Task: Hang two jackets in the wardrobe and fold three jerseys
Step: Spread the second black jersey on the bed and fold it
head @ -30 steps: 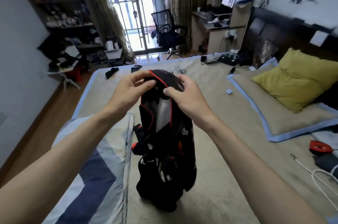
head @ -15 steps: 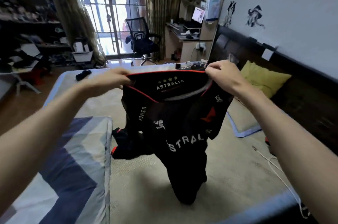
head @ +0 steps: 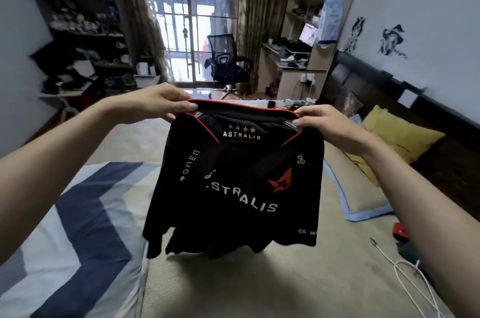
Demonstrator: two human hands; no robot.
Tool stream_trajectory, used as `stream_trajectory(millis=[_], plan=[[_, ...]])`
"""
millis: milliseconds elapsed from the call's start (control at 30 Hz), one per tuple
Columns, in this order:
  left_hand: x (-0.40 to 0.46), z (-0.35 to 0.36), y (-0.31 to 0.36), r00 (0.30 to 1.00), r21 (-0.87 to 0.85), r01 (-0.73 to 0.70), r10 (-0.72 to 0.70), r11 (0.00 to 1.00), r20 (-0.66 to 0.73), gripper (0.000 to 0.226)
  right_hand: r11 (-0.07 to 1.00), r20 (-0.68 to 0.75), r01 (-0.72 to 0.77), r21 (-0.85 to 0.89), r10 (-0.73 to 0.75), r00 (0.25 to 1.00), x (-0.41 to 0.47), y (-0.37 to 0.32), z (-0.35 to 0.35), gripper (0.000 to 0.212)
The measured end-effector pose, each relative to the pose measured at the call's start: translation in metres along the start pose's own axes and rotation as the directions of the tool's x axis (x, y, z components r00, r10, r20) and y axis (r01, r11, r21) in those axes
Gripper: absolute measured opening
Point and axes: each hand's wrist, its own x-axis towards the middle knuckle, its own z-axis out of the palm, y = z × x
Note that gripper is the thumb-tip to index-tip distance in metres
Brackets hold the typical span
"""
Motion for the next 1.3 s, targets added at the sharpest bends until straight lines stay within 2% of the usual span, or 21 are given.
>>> stream_trajectory(millis=[67,133,167,233,300,367,467,533,633,767,833,967,1033,1133,1200,1300], plan=[[-0.002,0.014,0.003,0.998,-0.053,0.050,-0.052,0.997,-0.045,0.040,0.998,0.021,0.040,0.057,-0.041,0.999,0.008,0.014,-0.008,0.006],[-0.003,0.033,0.007,0.989,-0.140,0.107,-0.120,0.984,-0.091,0.035,0.993,0.032,0.053,0.101,-0.056,0.998,0.016,0.030,-0.016,0.014],[-0.003,0.046,0.010,0.979,-0.199,0.142,-0.167,0.970,-0.115,0.033,0.994,0.043,0.055,0.092,-0.059,0.997,0.019,0.040,-0.019,0.021],[-0.002,0.077,0.012,0.950,-0.311,0.194,-0.257,0.931,-0.179,0.025,0.996,0.089,0.068,0.051,-0.073,0.993,0.021,0.060,-0.021,0.019],[-0.005,0.109,0.014,0.919,-0.326,0.215,-0.304,0.921,-0.253,0.018,0.997,0.134,0.081,-0.011,-0.078,0.988,0.017,0.081,-0.019,0.025],[-0.009,0.130,0.015,0.892,-0.254,0.243,-0.318,0.936,-0.320,0.019,0.989,0.110,0.107,-0.099,-0.096,0.989,0.009,0.098,-0.016,0.036],[-0.017,0.143,0.032,0.885,-0.101,0.215,-0.238,0.971,-0.399,0.024,0.967,0.049,0.170,-0.191,-0.164,0.985,-0.011,0.107,-0.017,0.049],[-0.022,0.146,0.046,0.897,0.017,0.143,-0.123,0.990,-0.426,0.025,0.959,-0.013,0.202,-0.199,-0.208,0.978,-0.025,0.104,-0.020,0.048],[-0.035,0.150,0.062,0.897,0.168,0.087,-0.004,0.982,-0.443,0.039,0.958,-0.127,0.224,-0.181,-0.248,0.960,-0.051,0.091,-0.025,0.049],[-0.072,0.160,0.088,0.889,0.118,0.008,0.047,0.993,-0.456,0.029,0.937,-0.230,0.305,-0.171,-0.339,0.912,-0.109,0.068,-0.023,0.030],[-0.098,0.166,0.101,0.900,0.141,-0.054,0.109,0.989,-0.423,0.037,0.911,-0.263,0.353,-0.212,-0.401,0.878,-0.144,0.056,-0.020,0.027],[-0.160,0.180,0.120,0.945,0.165,-0.121,0.164,0.979,-0.281,0.070,0.868,-0.216,0.405,-0.287,-0.470,0.856,-0.214,0.039,-0.010,0.035],[-0.186,0.188,0.124,0.967,0.117,-0.142,0.163,0.983,-0.197,0.068,0.847,-0.163,0.444,-0.291,-0.502,0.850,-0.245,0.034,-0.005,0.029],[-0.198,0.201,0.126,0.984,0.093,-0.148,0.156,0.985,-0.085,0.051,0.873,-0.133,0.412,-0.260,-0.455,0.880,-0.265,0.041,0.002,0.029],[-0.183,0.209,0.118,0.994,0.052,-0.110,0.111,0.993,-0.020,0.046,0.896,-0.124,0.383,-0.225,-0.416,0.901,-0.259,0.060,0.004,0.030],[-0.134,0.222,0.073,0.996,0.019,-0.070,0.069,0.997,0.060,0.052,0.938,-0.055,0.257,-0.233,-0.277,0.959,-0.217,0.117,0.009,0.037]])
